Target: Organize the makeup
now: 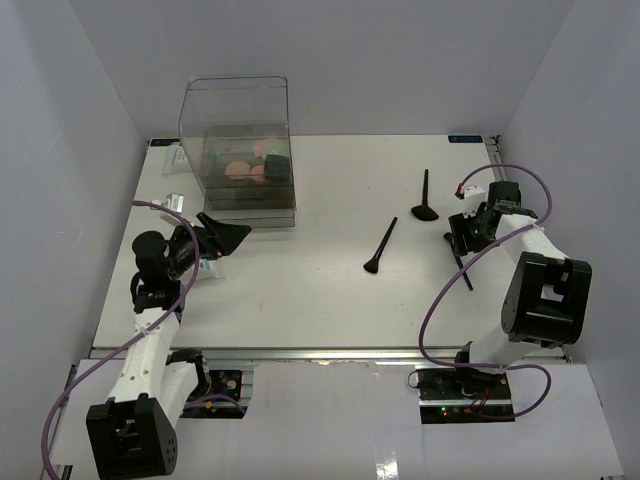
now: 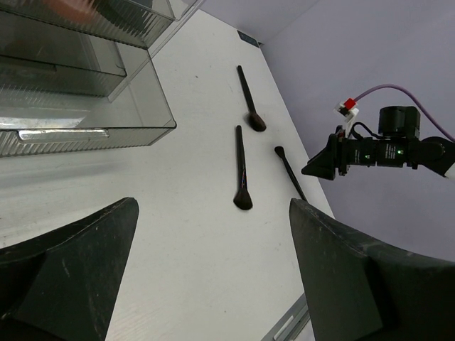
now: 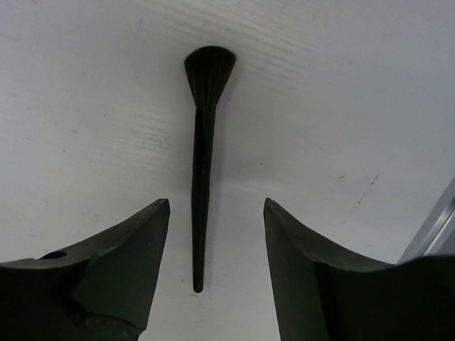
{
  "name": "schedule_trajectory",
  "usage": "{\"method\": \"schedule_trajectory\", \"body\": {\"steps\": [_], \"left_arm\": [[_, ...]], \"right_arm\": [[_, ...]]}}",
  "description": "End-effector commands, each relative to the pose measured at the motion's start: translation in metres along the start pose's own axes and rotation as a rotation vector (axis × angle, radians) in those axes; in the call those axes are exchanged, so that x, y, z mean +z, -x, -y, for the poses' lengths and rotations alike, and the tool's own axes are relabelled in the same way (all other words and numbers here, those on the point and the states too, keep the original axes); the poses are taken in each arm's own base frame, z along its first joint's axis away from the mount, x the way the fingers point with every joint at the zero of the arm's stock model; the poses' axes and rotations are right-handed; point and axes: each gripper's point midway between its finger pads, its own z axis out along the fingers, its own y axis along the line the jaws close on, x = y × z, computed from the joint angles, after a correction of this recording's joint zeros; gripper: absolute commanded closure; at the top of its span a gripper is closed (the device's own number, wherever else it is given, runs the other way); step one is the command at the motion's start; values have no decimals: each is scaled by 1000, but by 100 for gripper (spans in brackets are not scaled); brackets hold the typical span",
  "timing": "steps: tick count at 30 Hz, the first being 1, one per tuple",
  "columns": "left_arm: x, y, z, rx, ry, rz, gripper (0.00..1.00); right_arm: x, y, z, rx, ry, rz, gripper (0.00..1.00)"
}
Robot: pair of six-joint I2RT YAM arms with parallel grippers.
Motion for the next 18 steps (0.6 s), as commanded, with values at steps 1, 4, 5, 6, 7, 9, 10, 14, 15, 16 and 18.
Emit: {"method": "schedule_trajectory", "body": {"steps": [1,4,5,6,7,9,10,14,15,16,18], "left_arm": [[-4,8,11,52,-28,23,2],[-4,8,10,54,-22,28,2],[-4,8,9,54,-20,28,2],[-4,8,9,53,-18,28,2],[-4,9,8,54,-14,30,2],[-4,9,9,53,-15,30,2],[-4,9,9,54,-15,30,2],[-4,9,9,56,-15,33,2],[-5,8,9,55,-15,33,2],[-5,9,10,56,-17,33,2],[-6,9,12,61,-25,34,2]], "right_arm": [[8,-6,-3,-19,33,-46,45],[14,-10,-3,-13,46,-70,51],[17,-11,-3,-10,49,-79,52],[19,-13,-3,-7,51,-89,52],[21,-14,-3,-6,52,-94,53],[25,-18,-4,-2,59,-109,56],[26,-20,-5,-2,61,-114,58],[32,-29,-5,-7,66,-144,63],[34,-31,-6,-10,70,-150,67],[35,-32,-6,-15,71,-153,71],[34,-31,-5,-28,68,-147,79]]}}
